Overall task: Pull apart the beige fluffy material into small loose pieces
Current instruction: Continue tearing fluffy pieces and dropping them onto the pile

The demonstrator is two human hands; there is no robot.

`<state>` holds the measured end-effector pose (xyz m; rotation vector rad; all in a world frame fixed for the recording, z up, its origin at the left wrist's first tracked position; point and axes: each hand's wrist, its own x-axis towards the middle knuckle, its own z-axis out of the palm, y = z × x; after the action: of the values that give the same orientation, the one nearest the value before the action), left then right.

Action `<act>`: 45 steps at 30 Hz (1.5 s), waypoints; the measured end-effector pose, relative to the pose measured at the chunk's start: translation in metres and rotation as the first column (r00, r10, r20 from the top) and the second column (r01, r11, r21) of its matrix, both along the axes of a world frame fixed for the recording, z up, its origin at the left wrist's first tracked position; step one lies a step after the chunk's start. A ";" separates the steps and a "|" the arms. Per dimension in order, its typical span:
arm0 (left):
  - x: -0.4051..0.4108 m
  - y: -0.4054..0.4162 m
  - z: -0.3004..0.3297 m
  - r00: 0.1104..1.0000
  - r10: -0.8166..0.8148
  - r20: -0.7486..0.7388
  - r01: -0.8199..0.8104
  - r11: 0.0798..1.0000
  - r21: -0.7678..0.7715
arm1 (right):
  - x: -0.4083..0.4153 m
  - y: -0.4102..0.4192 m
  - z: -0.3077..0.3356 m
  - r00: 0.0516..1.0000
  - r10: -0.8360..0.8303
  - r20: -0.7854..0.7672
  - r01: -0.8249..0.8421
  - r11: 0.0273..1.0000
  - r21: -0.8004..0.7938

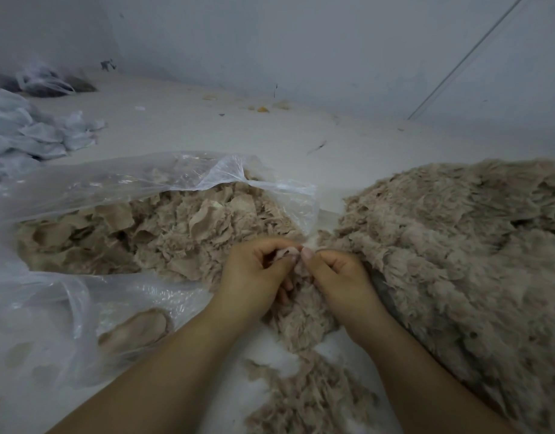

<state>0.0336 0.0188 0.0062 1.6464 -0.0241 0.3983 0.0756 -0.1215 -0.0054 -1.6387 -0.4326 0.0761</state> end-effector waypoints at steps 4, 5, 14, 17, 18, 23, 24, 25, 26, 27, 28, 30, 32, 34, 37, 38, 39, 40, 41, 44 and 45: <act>0.004 0.007 0.000 0.992 0.127 0.000 -0.126 0.990 -0.064 | 0.002 0.000 -0.002 0.996 -0.091 -0.009 0.091 0.996 0.003; 0.004 0.009 0.000 0.990 0.140 0.000 -0.139 0.987 -0.085 | 0.003 0.000 -0.004 0.995 -0.097 -0.024 0.097 0.995 0.003; 0.002 0.001 0.000 0.999 0.035 0.006 -0.035 0.999 -0.034 | -0.001 -0.001 -0.001 0.998 0.045 -0.043 -0.039 0.992 0.117; 0.004 0.000 -0.001 0.999 0.032 -0.043 -0.036 0.994 -0.100 | 0.001 0.000 -0.003 0.998 -0.018 -0.058 0.022 0.997 0.070; 0.005 0.002 -0.001 0.997 0.040 -0.062 -0.048 0.989 -0.139 | 0.002 0.000 -0.003 0.997 -0.033 -0.072 0.037 0.998 0.051; 0.006 0.006 0.001 0.997 0.025 -0.071 -0.036 0.989 -0.143 | 0.001 -0.001 -0.002 0.996 -0.028 -0.088 0.036 0.996 0.087; 0.004 0.005 0.001 0.997 0.012 -0.071 -0.021 0.992 -0.127 | -0.001 -0.001 0.000 0.997 0.001 -0.073 0.007 0.994 0.110; 0.003 0.003 0.001 0.998 -0.008 -0.070 0.000 0.993 -0.115 | -0.003 0.000 0.002 0.998 0.035 -0.056 -0.028 0.991 0.128; 0.003 0.001 0.000 0.997 -0.032 -0.067 0.024 0.994 -0.108 | -0.004 0.000 0.003 0.997 0.062 -0.043 -0.055 0.989 0.140; 0.002 0.000 0.000 0.996 -0.052 -0.068 0.044 0.993 -0.105 | -0.005 0.000 0.004 0.996 0.075 -0.040 -0.069 0.988 0.140; 0.002 -0.001 0.000 0.995 -0.064 -0.074 0.056 0.993 -0.104 | -0.005 0.000 0.004 0.996 0.076 -0.047 -0.070 0.989 0.130; 0.002 -0.001 0.000 0.993 -0.067 -0.094 0.055 0.991 -0.121 | -0.003 0.000 0.002 0.996 0.067 -0.059 -0.060 0.992 0.107; 0.003 0.002 0.000 0.992 -0.051 -0.119 0.029 0.982 -0.185 | -0.003 0.000 0.003 0.997 0.035 -0.075 -0.027 0.994 0.101; 0.003 0.004 0.001 0.992 -0.049 -0.119 0.020 0.973 -0.231 | -0.002 -0.001 0.002 0.997 0.024 -0.079 -0.015 0.994 0.109; 0.003 0.006 0.002 0.989 -0.111 -0.099 0.091 0.979 -0.183 | -0.002 -0.001 0.000 0.998 0.037 -0.051 -0.032 0.994 0.102; 0.003 0.007 0.003 0.987 -0.128 -0.096 0.111 0.980 -0.165 | -0.002 -0.001 -0.001 0.999 0.030 -0.042 -0.025 0.995 0.095; 0.003 0.007 0.002 0.987 -0.133 -0.092 0.119 0.982 -0.149 | -0.002 -0.001 0.000 0.999 0.022 -0.035 -0.018 0.995 0.095; 0.004 0.007 0.001 0.987 -0.131 -0.090 0.117 0.982 -0.146 | -0.002 -0.001 0.000 0.999 0.019 -0.036 -0.016 0.995 0.102; 0.005 0.008 0.001 0.989 -0.121 -0.086 0.109 0.985 -0.138 | -0.001 -0.002 0.000 0.999 0.023 -0.048 -0.018 0.994 0.108; 0.004 0.012 0.002 0.991 -0.105 -0.080 0.098 0.991 -0.088 | -0.001 -0.002 0.000 0.996 0.036 -0.081 -0.025 0.990 0.137; 0.004 0.013 0.002 0.992 -0.100 -0.076 0.094 0.993 -0.076 | -0.002 -0.002 0.002 0.996 0.037 -0.085 -0.025 0.990 0.141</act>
<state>0.0373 0.0316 0.0079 1.5814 -0.0300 0.2562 0.0740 -0.1237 -0.0035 -1.4854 -0.3874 0.1377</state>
